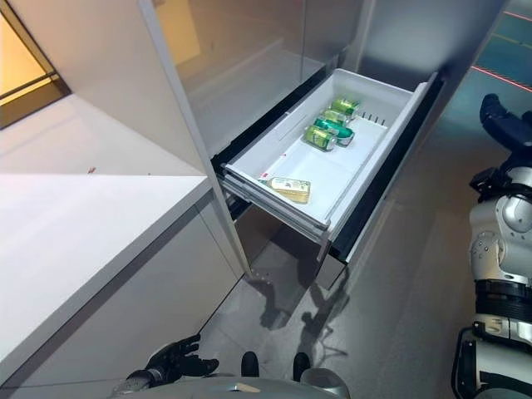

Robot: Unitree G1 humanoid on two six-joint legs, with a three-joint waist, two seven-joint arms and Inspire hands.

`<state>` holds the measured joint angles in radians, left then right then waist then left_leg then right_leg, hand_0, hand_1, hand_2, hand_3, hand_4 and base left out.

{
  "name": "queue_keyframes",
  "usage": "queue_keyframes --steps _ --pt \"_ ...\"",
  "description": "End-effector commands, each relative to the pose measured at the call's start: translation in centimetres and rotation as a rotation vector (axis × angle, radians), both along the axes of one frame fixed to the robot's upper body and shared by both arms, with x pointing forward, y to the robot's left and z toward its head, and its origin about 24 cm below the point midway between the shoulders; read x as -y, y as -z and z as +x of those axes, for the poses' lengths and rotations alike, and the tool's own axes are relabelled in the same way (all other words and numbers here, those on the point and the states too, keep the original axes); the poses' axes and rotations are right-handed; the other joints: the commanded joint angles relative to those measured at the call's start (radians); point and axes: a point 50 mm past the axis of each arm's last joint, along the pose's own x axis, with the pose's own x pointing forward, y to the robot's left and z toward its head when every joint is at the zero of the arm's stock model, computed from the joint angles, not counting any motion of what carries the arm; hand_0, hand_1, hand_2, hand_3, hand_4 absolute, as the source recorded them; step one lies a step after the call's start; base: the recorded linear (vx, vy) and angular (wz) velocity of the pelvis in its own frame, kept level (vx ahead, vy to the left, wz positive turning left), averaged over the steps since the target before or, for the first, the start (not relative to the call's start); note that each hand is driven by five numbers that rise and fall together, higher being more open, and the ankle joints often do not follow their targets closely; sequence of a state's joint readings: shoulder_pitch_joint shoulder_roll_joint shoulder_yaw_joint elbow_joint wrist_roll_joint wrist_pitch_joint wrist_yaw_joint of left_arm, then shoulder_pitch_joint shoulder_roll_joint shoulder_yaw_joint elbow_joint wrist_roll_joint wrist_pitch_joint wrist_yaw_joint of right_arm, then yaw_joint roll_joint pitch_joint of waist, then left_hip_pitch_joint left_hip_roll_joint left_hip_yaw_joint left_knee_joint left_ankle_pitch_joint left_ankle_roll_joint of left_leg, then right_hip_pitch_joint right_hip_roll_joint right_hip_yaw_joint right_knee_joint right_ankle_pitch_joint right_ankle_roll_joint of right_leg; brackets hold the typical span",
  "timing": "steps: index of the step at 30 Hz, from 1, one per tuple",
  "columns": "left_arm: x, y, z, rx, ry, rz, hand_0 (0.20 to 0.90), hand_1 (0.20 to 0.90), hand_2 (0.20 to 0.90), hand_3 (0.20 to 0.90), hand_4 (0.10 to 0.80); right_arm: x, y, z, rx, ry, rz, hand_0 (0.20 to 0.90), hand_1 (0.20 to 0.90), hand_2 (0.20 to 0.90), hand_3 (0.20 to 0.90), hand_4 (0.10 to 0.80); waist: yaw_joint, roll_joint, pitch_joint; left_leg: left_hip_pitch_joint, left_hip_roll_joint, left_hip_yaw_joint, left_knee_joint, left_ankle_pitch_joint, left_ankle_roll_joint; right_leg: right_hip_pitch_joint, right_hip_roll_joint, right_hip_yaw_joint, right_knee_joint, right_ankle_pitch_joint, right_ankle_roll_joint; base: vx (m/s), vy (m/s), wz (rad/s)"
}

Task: Put drinks into fridge and close the fridge

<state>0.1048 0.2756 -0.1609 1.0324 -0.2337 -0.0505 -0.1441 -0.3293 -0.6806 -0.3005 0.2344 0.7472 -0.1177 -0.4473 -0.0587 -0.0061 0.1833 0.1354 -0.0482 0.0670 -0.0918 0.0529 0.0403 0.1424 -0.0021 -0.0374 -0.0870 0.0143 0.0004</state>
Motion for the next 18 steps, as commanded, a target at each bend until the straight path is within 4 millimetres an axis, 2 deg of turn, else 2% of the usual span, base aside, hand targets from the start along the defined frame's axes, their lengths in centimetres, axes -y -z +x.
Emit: queue_keyframes --steps 1,5,10,14,18 --pt "-1.1 0.1 -1.2 -0.041 0.052 0.037 0.9 0.9 0.9 0.9 0.8 0.3 -3.1 -0.3 0.186 -0.032 -0.036 0.9 0.9 0.9 0.9 0.8 0.05 -0.014 -0.09 -0.036 -0.029 -0.014 0.155 -0.19 0.028 -0.092 -0.022 0.0 0.193 -0.098 0.044 0.051 0.009 -0.02" --pt "-1.1 -0.2 0.0 -0.012 0.036 0.033 0.9 0.9 0.9 0.9 0.8 0.6 -2.2 -0.2 0.178 -0.048 0.035 0.9 0.9 0.9 0.9 0.8 0.062 -0.026 -0.046 -0.1 -0.049 -0.034 0.293 -0.242 0.048 -0.132 -0.042 -0.004 0.286 -0.129 0.029 -0.017 0.006 0.03" --pt "-0.5 -1.0 3.1 0.063 0.046 0.047 0.9 0.9 0.9 0.9 0.8 1.4 -1.1 0.5 0.209 -0.057 0.198 0.9 0.9 0.9 0.9 0.8 0.098 -0.031 0.054 -0.246 -0.076 -0.055 0.504 -0.323 0.084 -0.243 -0.07 -0.039 0.477 -0.183 -0.002 -0.123 0.008 0.19" --pt "-0.3 -1.5 4.2 0.099 0.044 0.064 0.9 0.9 0.9 0.9 0.8 1.2 -1.6 1.7 0.212 -0.095 0.24 0.9 0.9 0.9 0.9 0.8 0.12 -0.018 0.112 -0.362 -0.097 -0.054 0.643 -0.358 0.099 -0.354 -0.089 -0.058 0.631 -0.224 -0.025 -0.169 0.068 0.26" --pt "-0.2 -1.5 4.3 0.112 0.032 0.064 0.9 0.9 0.9 0.9 0.8 0.5 -1.6 2.6 0.216 -0.189 0.258 0.9 0.9 0.9 0.9 0.8 0.134 -0.007 0.141 -0.408 -0.107 -0.05 0.703 -0.376 0.103 -0.408 -0.099 -0.067 0.715 -0.255 -0.034 -0.06 0.084 0.16"
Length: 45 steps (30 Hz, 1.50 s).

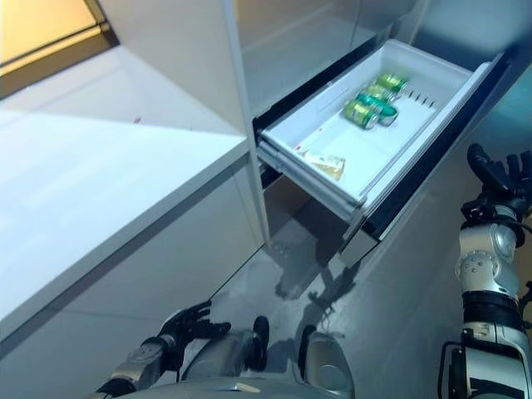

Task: Put drinks into fridge and close the fridge

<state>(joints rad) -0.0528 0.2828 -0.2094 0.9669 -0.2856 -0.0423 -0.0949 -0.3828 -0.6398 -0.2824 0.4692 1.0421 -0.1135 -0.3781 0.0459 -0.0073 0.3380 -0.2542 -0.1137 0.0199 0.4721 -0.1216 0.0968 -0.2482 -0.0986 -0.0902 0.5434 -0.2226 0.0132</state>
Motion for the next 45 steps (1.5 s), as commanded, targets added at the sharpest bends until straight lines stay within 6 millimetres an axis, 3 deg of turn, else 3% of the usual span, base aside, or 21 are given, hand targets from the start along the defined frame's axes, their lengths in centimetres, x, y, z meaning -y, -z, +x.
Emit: queue_keyframes --steps 1,10,22,29,45 --pt "-1.3 0.9 -3.2 -0.085 -0.014 0.057 0.9 0.9 0.9 0.9 0.8 -0.9 -6.6 1.7 0.283 -0.119 -0.094 0.9 0.9 0.9 0.9 0.8 0.034 -0.003 -0.007 -0.03 -0.046 -0.002 0.151 -0.203 0.048 -0.031 -0.005 -0.016 0.103 -0.024 -0.049 -0.02 0.066 0.1" --pt "-1.1 1.0 -3.7 -0.069 -0.035 0.034 0.9 0.9 0.9 0.9 0.8 -2.9 -7.0 3.0 0.331 -0.275 -0.135 0.9 0.9 0.9 0.9 0.8 0.053 0.009 0.028 -0.069 -0.055 -0.006 0.18 -0.194 0.045 -0.081 -0.009 -0.027 0.163 -0.035 -0.056 -0.003 0.052 0.06" --pt "-1.0 0.7 -3.8 -0.025 -0.057 0.005 0.9 0.9 0.9 0.9 0.8 -5.9 -9.6 4.7 0.404 -0.445 -0.243 0.9 0.9 0.9 0.9 0.8 0.105 0.014 0.06 -0.063 -0.058 -0.044 0.124 -0.138 0.03 -0.072 -0.016 -0.061 0.161 -0.021 -0.044 0.002 0.033 0.05" --pt "-1.7 0.5 -3.7 -0.016 -0.084 0.009 0.9 0.9 0.9 0.9 0.8 -6.5 -10.9 5.6 0.42 -0.46 -0.263 0.9 0.9 0.9 0.9 0.8 0.148 0.023 0.068 -0.041 -0.049 -0.083 0.038 -0.082 0.015 -0.044 -0.026 -0.093 0.122 -0.003 -0.03 -0.014 0.023 0.19" --pt "-3.3 0.2 -4.2 -0.018 -0.114 0.027 0.9 0.9 0.9 0.9 0.8 -5.9 -11.4 6.5 0.398 -0.408 -0.251 0.9 0.9 0.9 0.9 0.8 0.237 0.026 0.033 0.048 -0.024 -0.183 -0.17 0.026 -0.021 0.082 -0.054 -0.194 -0.037 0.032 0.001 0.012 0.024 0.29"
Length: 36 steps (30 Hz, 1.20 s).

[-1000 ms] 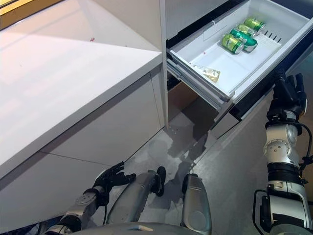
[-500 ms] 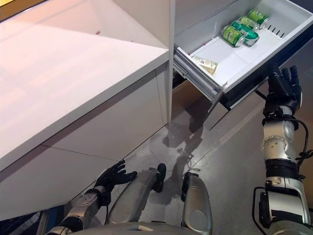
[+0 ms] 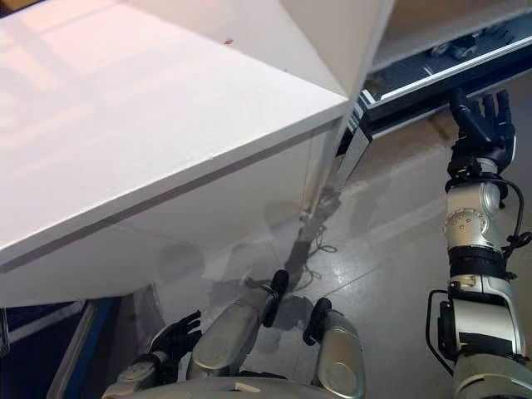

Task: Put drinks into fridge and close the fridge

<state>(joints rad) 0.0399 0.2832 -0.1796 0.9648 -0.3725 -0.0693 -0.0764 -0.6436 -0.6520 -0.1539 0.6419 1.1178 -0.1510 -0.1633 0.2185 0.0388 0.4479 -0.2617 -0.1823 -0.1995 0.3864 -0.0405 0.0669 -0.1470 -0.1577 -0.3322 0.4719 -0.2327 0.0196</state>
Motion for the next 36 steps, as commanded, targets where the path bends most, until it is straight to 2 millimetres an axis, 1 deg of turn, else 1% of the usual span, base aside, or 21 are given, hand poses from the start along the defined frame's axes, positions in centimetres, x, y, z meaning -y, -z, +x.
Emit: queue_keyframes --steps 1,9,13,16,19,24,26,28,30,33,36 --pt "-2.4 -0.7 -1.1 0.016 0.021 0.063 0.9 0.9 0.9 0.9 0.8 -2.9 -7.2 1.6 0.226 -0.154 -0.203 0.9 0.9 0.9 0.9 0.8 0.067 -0.022 -0.081 0.062 0.046 0.034 -0.093 -0.054 0.008 -0.012 0.003 0.044 0.027 0.044 -0.002 0.026 0.029 0.22" --pt "-2.8 -0.5 -1.9 -0.012 0.023 0.084 0.9 0.9 0.9 0.9 0.8 -2.4 -6.8 1.5 0.208 -0.124 -0.195 0.9 0.9 0.9 0.9 0.8 0.07 -0.029 -0.11 0.107 0.043 0.031 -0.128 -0.054 0.012 0.034 -0.005 0.042 -0.024 0.074 0.013 0.017 0.02 0.06" --pt "-3.2 -0.5 -2.2 -0.026 0.031 0.102 0.9 0.9 0.9 0.9 0.8 -2.1 -6.6 1.3 0.205 -0.11 -0.193 0.9 0.9 0.9 0.9 0.8 0.061 -0.041 -0.123 0.126 0.046 0.04 -0.143 -0.059 0.015 0.05 0.004 0.053 -0.057 0.09 0.021 -0.006 -0.02 0.0" --pt "-3.6 -0.5 -2.6 -0.04 0.039 0.123 0.9 0.9 0.9 0.9 0.8 -1.9 -6.4 1.1 0.203 -0.106 -0.2 0.9 0.9 0.9 0.9 0.8 0.048 -0.053 -0.136 0.147 0.053 0.05 -0.164 -0.06 0.016 0.066 0.018 0.066 -0.097 0.106 0.029 -0.029 -0.077 -0.06" --pt "-4.1 -0.5 -2.7 -0.055 0.052 0.147 0.9 0.9 0.9 0.9 0.8 -1.9 -6.5 0.6 0.211 -0.108 -0.225 0.9 0.9 0.9 0.9 0.8 0.02 -0.072 -0.161 0.177 0.068 0.073 -0.203 -0.058 0.013 0.09 0.042 0.087 -0.165 0.122 0.037 -0.069 -0.126 -0.19" --pt "-4.2 -0.5 -2.7 -0.067 0.07 0.158 0.9 0.9 0.9 0.9 0.8 -2.0 -6.7 -0.2 0.197 -0.11 -0.326 0.9 0.9 0.9 0.9 0.8 -0.031 -0.088 -0.211 0.218 0.093 0.123 -0.268 -0.045 -0.001 0.121 0.075 0.121 -0.269 0.147 0.039 -0.08 -0.085 -0.38" --pt "-4.0 -0.5 -2.7 -0.074 0.076 0.152 0.9 0.9 0.9 0.9 0.8 -1.9 -6.4 -0.7 0.167 -0.121 -0.373 0.9 0.9 0.9 0.9 0.8 -0.059 -0.094 -0.243 0.233 0.103 0.15 -0.29 -0.045 -0.009 0.13 0.086 0.139 -0.308 0.156 0.04 -0.076 -0.069 -0.44" --pt "-3.7 -0.4 -2.5 -0.076 0.077 0.141 0.9 0.9 0.9 0.9 0.8 -1.7 -5.4 -1.0 0.113 -0.133 -0.404 0.9 0.9 0.9 0.9 0.8 -0.084 -0.096 -0.271 0.248 0.111 0.174 -0.313 -0.042 -0.016 0.14 0.095 0.156 -0.345 0.168 0.039 -0.061 -0.057 -0.56" --pt "-3.6 -0.3 -2.4 -0.076 0.077 0.134 0.9 0.9 0.9 0.9 0.8 -1.7 -4.8 -1.1 0.081 -0.145 -0.414 0.9 0.9 0.9 0.9 0.8 -0.095 -0.097 -0.286 0.257 0.115 0.186 -0.331 -0.038 -0.021 0.145 0.1 0.163 -0.368 0.175 0.04 -0.05 -0.042 -0.45" --pt "-3.1 -0.3 -1.8 -0.072 0.061 0.108 0.9 0.9 0.9 0.9 0.8 -1.6 -2.2 -1.5 -0.032 -0.193 -0.416 0.9 0.9 0.9 0.9 0.8 -0.13 -0.096 -0.321 0.284 0.124 0.224 -0.371 -0.03 -0.032 0.159 0.112 0.18 -0.413 0.188 0.04 -0.068 -0.055 -0.42" --pt "-2.4 -0.3 -0.9 -0.058 0.051 0.07 0.9 0.9 0.9 0.9 0.8 -1.9 2.5 -2.2 -0.191 -0.248 -0.401 0.9 0.9 0.9 0.9 0.8 -0.163 -0.094 -0.35 0.307 0.13 0.259 -0.398 -0.025 -0.043 0.174 0.123 0.191 -0.449 0.195 0.036 -0.078 -0.052 -0.39"
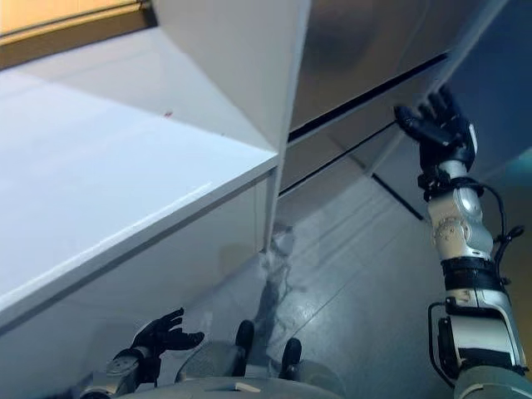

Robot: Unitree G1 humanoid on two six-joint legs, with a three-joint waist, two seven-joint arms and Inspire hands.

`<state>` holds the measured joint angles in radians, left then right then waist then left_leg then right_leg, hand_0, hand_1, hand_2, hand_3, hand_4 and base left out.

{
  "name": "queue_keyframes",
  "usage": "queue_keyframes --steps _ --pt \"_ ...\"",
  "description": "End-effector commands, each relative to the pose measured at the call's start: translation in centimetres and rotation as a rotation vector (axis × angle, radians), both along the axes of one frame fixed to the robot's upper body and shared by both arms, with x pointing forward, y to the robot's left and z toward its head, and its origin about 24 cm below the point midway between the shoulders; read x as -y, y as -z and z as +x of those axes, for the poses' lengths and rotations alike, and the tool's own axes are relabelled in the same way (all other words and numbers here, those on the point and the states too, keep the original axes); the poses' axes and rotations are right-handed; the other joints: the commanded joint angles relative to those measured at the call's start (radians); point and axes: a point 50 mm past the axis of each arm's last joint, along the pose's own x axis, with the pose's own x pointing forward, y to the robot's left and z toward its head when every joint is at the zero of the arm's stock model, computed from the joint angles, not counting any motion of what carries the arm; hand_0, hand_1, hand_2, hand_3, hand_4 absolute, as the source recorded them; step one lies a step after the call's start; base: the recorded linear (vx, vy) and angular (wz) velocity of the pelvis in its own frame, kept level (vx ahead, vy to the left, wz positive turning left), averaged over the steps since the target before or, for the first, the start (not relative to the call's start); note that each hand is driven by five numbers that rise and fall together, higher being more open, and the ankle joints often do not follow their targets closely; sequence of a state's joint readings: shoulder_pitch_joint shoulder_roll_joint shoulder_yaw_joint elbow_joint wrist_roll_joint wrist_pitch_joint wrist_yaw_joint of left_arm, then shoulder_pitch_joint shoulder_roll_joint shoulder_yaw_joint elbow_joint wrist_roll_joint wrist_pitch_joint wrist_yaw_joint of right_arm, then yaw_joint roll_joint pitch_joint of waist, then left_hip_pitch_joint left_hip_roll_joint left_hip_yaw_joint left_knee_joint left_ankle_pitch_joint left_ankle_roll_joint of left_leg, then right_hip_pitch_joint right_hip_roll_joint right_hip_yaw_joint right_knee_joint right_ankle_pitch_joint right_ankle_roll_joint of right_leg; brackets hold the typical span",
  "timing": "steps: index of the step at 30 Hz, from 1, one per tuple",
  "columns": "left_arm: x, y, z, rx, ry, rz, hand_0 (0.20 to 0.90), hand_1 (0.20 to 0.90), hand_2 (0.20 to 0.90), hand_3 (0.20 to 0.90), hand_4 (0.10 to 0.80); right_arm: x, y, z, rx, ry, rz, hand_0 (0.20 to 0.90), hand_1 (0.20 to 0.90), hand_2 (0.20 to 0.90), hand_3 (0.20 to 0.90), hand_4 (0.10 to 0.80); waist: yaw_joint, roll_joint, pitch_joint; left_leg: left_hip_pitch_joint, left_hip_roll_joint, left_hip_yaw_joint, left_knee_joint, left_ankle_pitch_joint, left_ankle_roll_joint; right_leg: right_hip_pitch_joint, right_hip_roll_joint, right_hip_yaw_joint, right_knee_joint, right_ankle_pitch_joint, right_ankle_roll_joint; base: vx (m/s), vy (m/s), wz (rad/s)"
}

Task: Put drinks into fridge and close the fridge

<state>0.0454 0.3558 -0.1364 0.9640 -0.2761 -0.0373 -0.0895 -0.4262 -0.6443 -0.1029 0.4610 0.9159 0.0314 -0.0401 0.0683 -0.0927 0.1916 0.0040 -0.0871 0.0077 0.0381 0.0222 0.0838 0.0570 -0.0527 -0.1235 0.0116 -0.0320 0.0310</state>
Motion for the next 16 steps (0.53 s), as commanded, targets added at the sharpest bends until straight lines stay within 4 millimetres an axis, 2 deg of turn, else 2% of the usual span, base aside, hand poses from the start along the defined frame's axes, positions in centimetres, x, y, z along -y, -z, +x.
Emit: queue_keyframes --steps 1,2,3,6,9,11,12,13,15,16 --pt "0.8 0.4 -0.3 -0.017 0.001 -0.05 0.9 0.9 0.9 0.9 0.8 0.2 -1.1 -0.7 0.029 -0.047 -0.127 0.9 0.9 0.9 0.9 0.8 -0.019 0.038 -0.098 0.046 0.036 0.058 -0.053 -0.087 -0.061 -0.027 0.021 -0.015 0.006 -0.004 0.024 -0.06 -0.037 -0.22" --pt "0.9 0.4 -0.2 -0.015 -0.001 -0.055 0.9 0.9 0.9 0.9 0.8 0.1 -0.4 -0.8 0.001 -0.053 -0.124 0.9 0.9 0.9 0.9 0.8 -0.022 0.038 -0.1 0.047 0.037 0.061 -0.055 -0.086 -0.061 -0.026 0.023 -0.014 0.003 -0.003 0.023 -0.05 -0.032 -0.23" --pt "1.0 0.4 -0.1 -0.014 -0.005 -0.065 0.9 0.9 0.9 0.9 0.8 0.0 1.0 -1.2 -0.046 -0.062 -0.122 0.9 0.9 0.9 0.9 0.8 -0.027 0.039 -0.105 0.051 0.038 0.066 -0.057 -0.086 -0.063 -0.022 0.025 -0.013 -0.002 -0.002 0.022 -0.061 -0.036 -0.22" --pt "1.5 0.7 -0.1 -0.026 -0.029 -0.088 0.9 0.9 0.9 0.9 0.8 -0.3 7.8 -4.1 -0.273 -0.1 -0.106 0.9 0.9 0.9 0.9 0.8 -0.049 0.042 -0.114 0.062 0.04 0.081 -0.053 -0.089 -0.066 -0.013 0.034 -0.01 -0.01 -0.002 0.02 -0.065 -0.03 -0.19" --pt "1.5 0.9 -0.4 -0.043 -0.05 -0.093 0.9 0.9 0.9 0.9 0.8 -0.8 12.1 -6.4 -0.412 -0.119 -0.083 0.9 0.9 0.9 0.9 0.8 -0.06 0.044 -0.118 0.07 0.042 0.086 -0.05 -0.09 -0.069 -0.005 0.037 -0.013 -0.011 -0.003 0.018 0.0 0.0 0.0" --pt "1.5 1.1 -0.8 -0.063 -0.063 -0.094 0.9 0.9 0.9 0.9 0.8 -1.2 15.6 -8.7 -0.555 -0.136 -0.083 0.9 0.9 0.9 0.9 0.8 -0.065 0.046 -0.119 0.076 0.042 0.088 -0.048 -0.092 -0.069 0.001 0.039 -0.016 -0.013 -0.006 0.016 -0.008 -0.029 -0.03" --pt "1.4 1.2 -1.0 -0.077 -0.069 -0.094 0.9 0.9 0.9 0.9 0.8 -1.6 18.2 -10.6 -0.682 -0.152 -0.069 0.9 0.9 0.9 0.9 0.8 -0.066 0.048 -0.118 0.079 0.042 0.087 -0.045 -0.095 -0.069 0.006 0.04 -0.017 -0.013 -0.008 0.016 0.0 0.0 0.0" --pt "1.4 1.2 -1.0 -0.079 -0.07 -0.093 0.9 0.9 0.9 0.9 0.8 -1.7 18.7 -11.0 -0.698 -0.152 -0.066 0.9 0.9 0.9 0.9 0.8 -0.066 0.048 -0.118 0.08 0.043 0.087 -0.045 -0.095 -0.069 0.007 0.04 -0.018 -0.013 -0.009 0.015 0.0 0.0 0.0" --pt "1.3 1.4 -1.4 -0.096 -0.075 -0.095 0.9 0.9 0.9 0.9 0.8 -2.2 21.3 -13.4 -0.821 -0.151 -0.047 0.9 0.9 0.9 0.9 0.8 -0.067 0.052 -0.118 0.082 0.043 0.086 -0.041 -0.097 -0.067 0.011 0.042 -0.017 -0.01 -0.013 0.013 0.0 0.0 0.0" --pt "1.4 1.7 -1.8 -0.114 -0.076 -0.098 0.9 0.9 0.9 0.9 0.8 -3.0 23.6 -15.9 -0.94 -0.159 -0.026 0.9 0.9 0.9 0.9 0.8 -0.067 0.057 -0.116 0.085 0.043 0.084 -0.037 -0.1 -0.066 0.015 0.044 -0.017 -0.008 -0.017 0.01 0.0 0.0 0.0"
